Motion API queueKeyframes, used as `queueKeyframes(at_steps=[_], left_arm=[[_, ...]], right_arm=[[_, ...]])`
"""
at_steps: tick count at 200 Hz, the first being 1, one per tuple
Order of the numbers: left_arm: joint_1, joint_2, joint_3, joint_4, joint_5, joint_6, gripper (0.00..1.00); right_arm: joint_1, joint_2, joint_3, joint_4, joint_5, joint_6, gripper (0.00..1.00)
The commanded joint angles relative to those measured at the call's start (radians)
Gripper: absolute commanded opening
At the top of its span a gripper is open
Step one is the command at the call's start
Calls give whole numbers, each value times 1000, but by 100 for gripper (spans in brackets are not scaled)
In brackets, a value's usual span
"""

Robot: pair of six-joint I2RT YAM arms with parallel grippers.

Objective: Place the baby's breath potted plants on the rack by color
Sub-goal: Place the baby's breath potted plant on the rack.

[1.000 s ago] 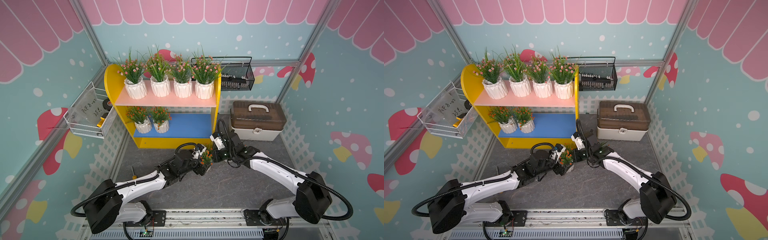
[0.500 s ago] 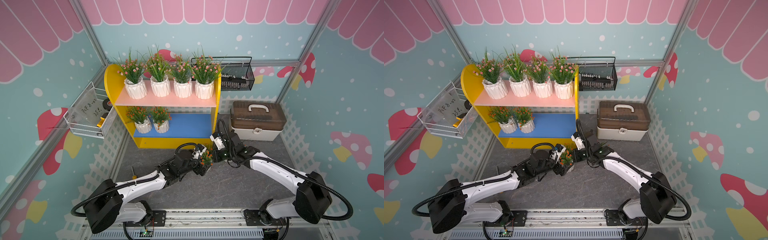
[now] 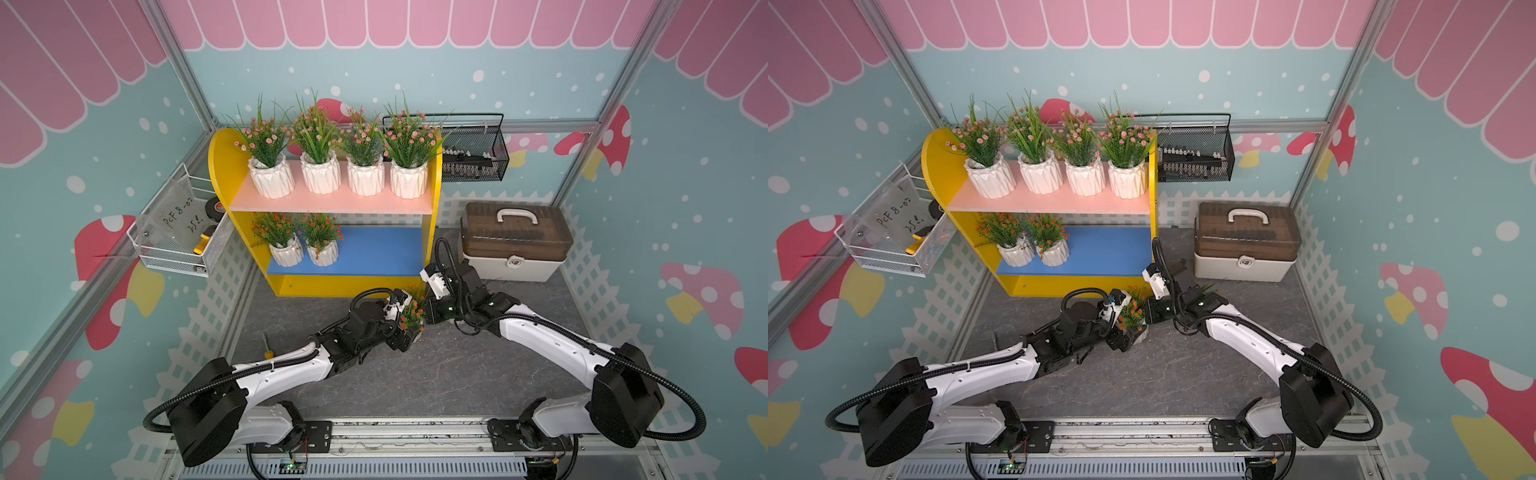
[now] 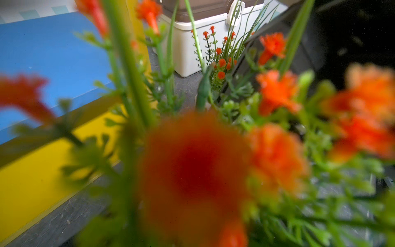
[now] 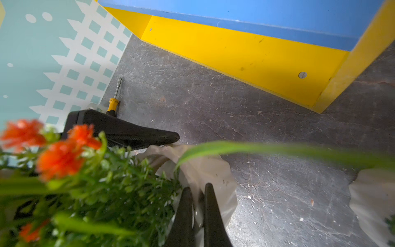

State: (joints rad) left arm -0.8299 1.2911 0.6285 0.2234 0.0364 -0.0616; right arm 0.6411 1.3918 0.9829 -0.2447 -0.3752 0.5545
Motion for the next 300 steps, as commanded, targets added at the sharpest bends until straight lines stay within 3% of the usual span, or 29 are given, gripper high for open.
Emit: queueKeyframes(at_steps=[1, 66, 124, 179, 245, 300], left_arm=[[-3, -10, -12, 16, -17, 19, 88], [-3, -30, -9, 16, -92, 8, 75], [0, -39, -5, -15, -158, 4, 73], [27, -83, 10, -62, -203, -9, 73], [103, -116, 164, -192, -295, -18, 73], [161, -80, 268, -193, -372, -34, 73]], right_arm=[[-3, -41, 3, 108, -38, 19, 0], [-3, -23, -29, 119, -7, 22, 0], [-19, -73, -24, 68, 52, -1, 30], [-53, -232, -70, -26, 125, -31, 32], [-69, -462, -165, -119, 201, -33, 40], [-68, -530, -209, -140, 213, -16, 45]])
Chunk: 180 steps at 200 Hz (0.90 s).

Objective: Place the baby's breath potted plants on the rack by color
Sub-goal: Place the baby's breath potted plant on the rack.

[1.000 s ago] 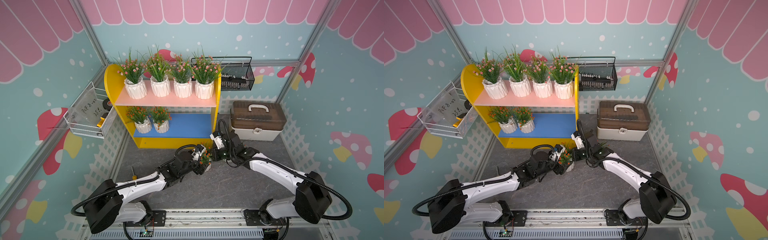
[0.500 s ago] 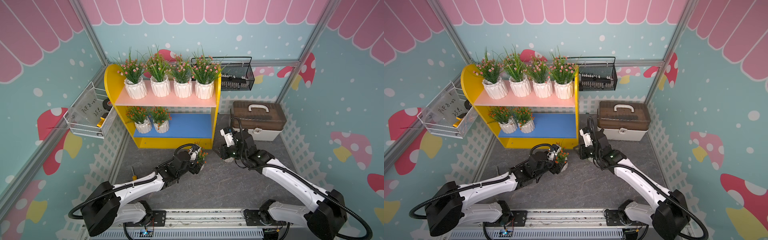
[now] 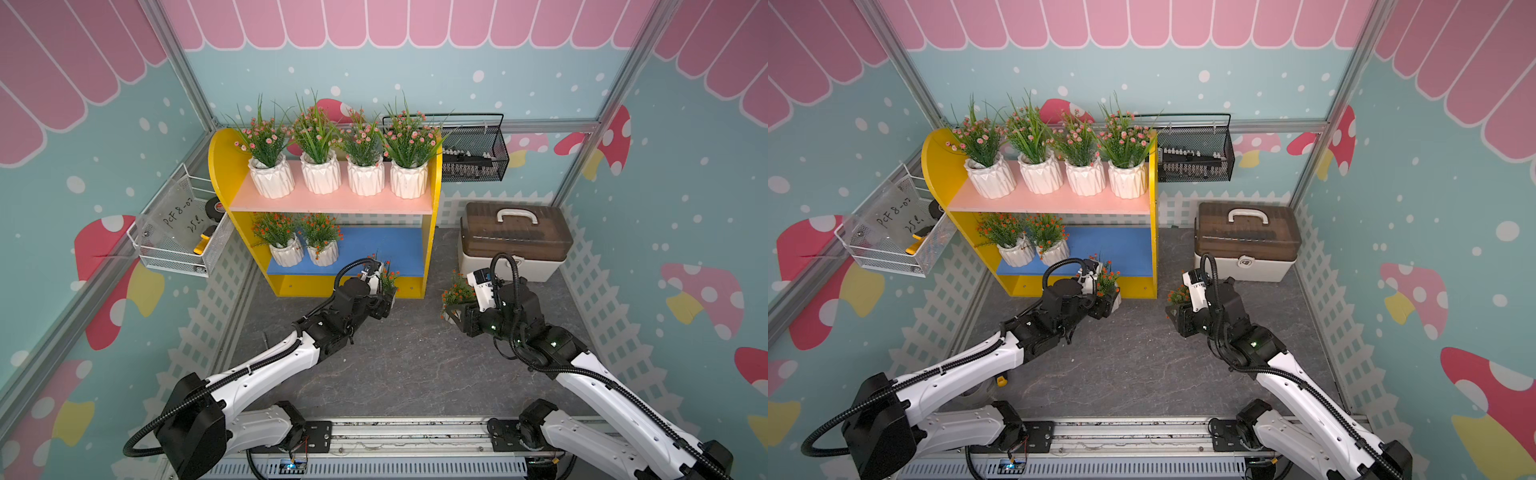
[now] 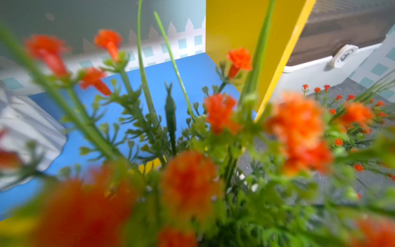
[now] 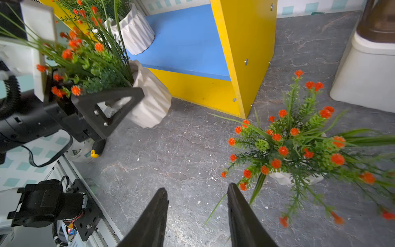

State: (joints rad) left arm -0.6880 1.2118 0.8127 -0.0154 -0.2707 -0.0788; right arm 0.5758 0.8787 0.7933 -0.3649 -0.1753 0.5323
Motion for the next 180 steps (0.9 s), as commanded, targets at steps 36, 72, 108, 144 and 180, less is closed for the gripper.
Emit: queueKeyframes(at_steps=[36, 72, 108, 144, 180], left_arm=[[44, 71, 176, 28, -127, -25, 73], [78, 174, 273, 17, -175, -40, 73], [110, 276, 366, 16, -194, -35, 73], [150, 377, 468, -24, -222, -61, 73], [194, 445, 533, -52, -214, -104, 73]], right_arm=[[-4, -37, -23, -35, 13, 11, 45], [-3, -72, -35, -50, 17, 18, 46], [-3, -101, -41, -78, 25, 18, 47], [-4, -133, -45, -98, 43, 20, 48], [-3, -141, -47, -107, 47, 20, 48]])
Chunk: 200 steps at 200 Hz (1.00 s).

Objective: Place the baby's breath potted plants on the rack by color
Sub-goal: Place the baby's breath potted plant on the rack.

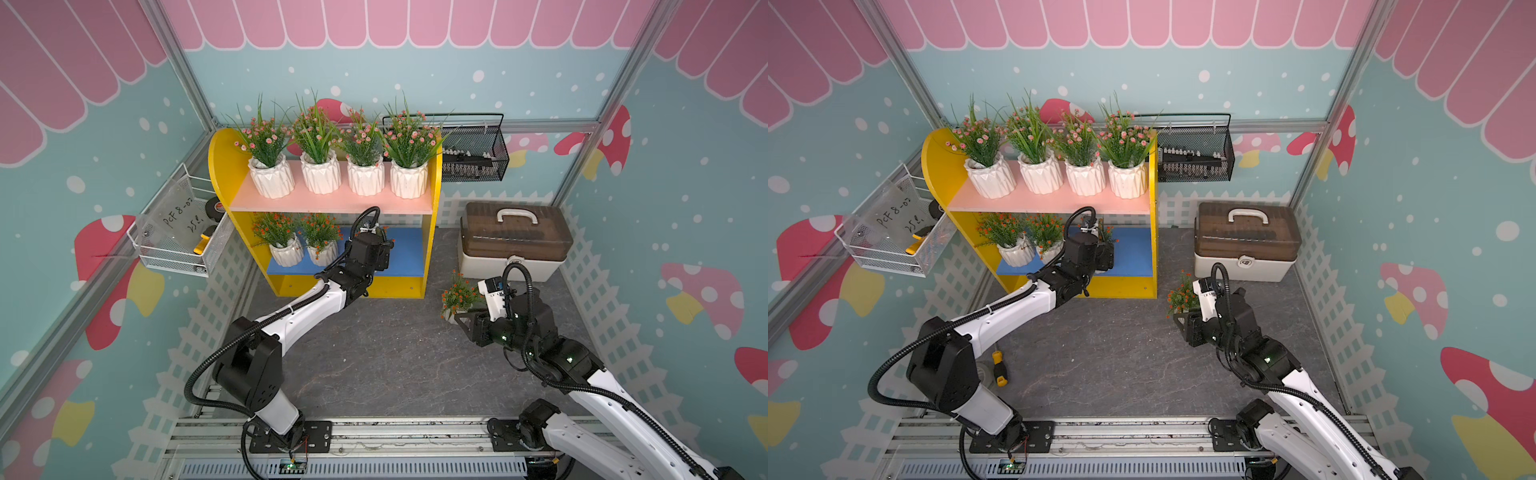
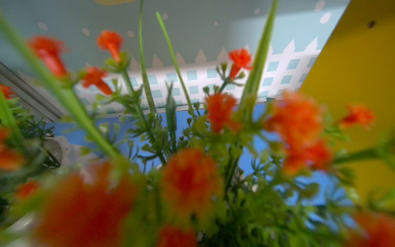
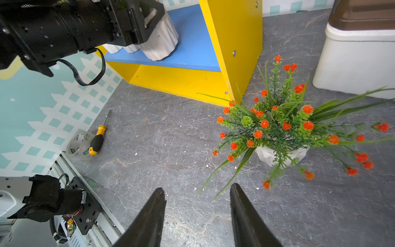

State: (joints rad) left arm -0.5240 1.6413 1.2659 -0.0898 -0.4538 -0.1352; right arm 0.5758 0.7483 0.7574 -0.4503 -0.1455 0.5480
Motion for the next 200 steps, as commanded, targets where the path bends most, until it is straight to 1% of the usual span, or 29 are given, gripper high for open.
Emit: queueKeyframes(at_steps=[1, 91, 104, 145, 168, 183, 200], left_arm=[[31, 17, 80, 22, -31, -49, 73], [81, 67, 87, 24, -23, -104, 74], [83, 74, 90, 22, -38, -107, 76], [94, 85, 93, 18, -35, -116, 81], [96, 83, 91, 12, -45, -122, 89], [96, 74, 91, 1, -21, -120, 93], [96, 56, 88, -19, 18, -122, 94]], right_arm=[[-3, -10, -11, -21, 18, 4, 48], [-4, -24, -5, -39, 26, 3, 50], [-4, -21, -6, -39, 26, 3, 49], [-4, -20, -9, -36, 20, 6, 49], [-4, -20, -12, -33, 20, 9, 50], [-3, -19, -14, -34, 20, 10, 50], [-3, -20, -19, -33, 23, 10, 50]])
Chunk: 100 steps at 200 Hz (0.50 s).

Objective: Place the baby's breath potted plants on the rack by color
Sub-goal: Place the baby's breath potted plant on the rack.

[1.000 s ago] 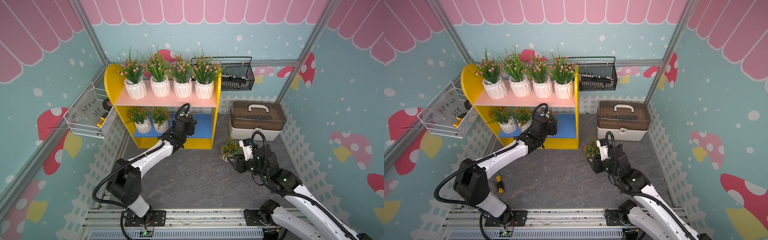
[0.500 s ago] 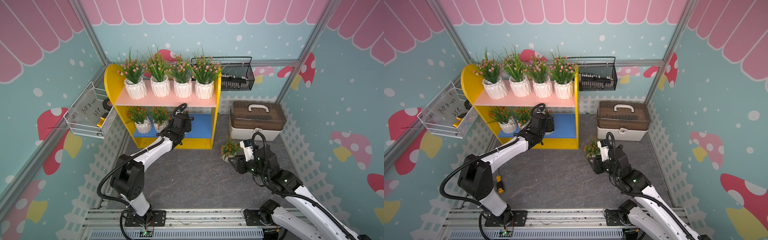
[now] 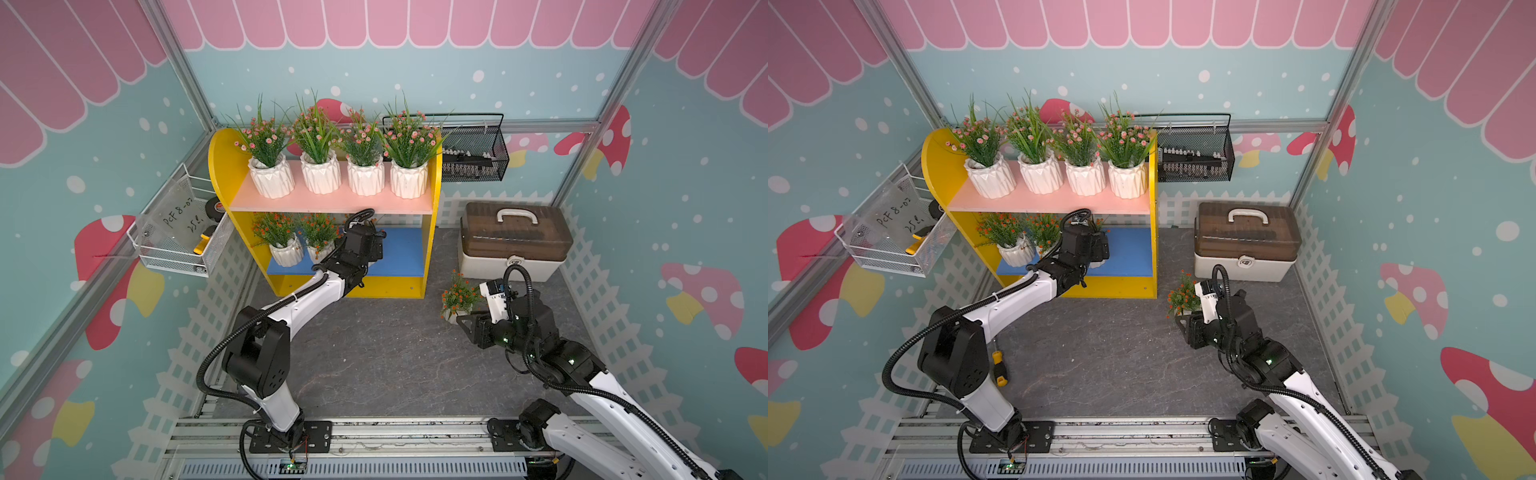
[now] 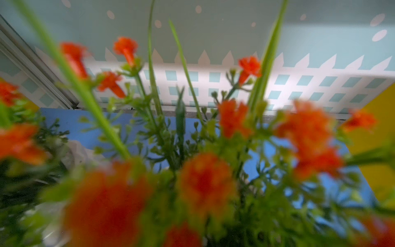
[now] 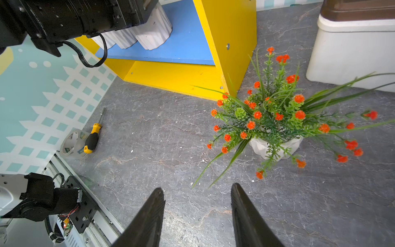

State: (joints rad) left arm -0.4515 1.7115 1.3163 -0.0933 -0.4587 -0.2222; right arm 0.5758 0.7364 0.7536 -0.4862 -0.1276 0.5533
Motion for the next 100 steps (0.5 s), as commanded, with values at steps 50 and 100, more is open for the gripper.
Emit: queueKeyframes(at_steps=[50, 100], left_arm=[[17, -89, -12, -28, 75, -33, 95], [1, -145, -50, -63, 94, -19, 95]], right_arm=[[-4, -5, -22, 10, 13, 5, 50], [-3, 0, -27, 14, 44, 7, 50]])
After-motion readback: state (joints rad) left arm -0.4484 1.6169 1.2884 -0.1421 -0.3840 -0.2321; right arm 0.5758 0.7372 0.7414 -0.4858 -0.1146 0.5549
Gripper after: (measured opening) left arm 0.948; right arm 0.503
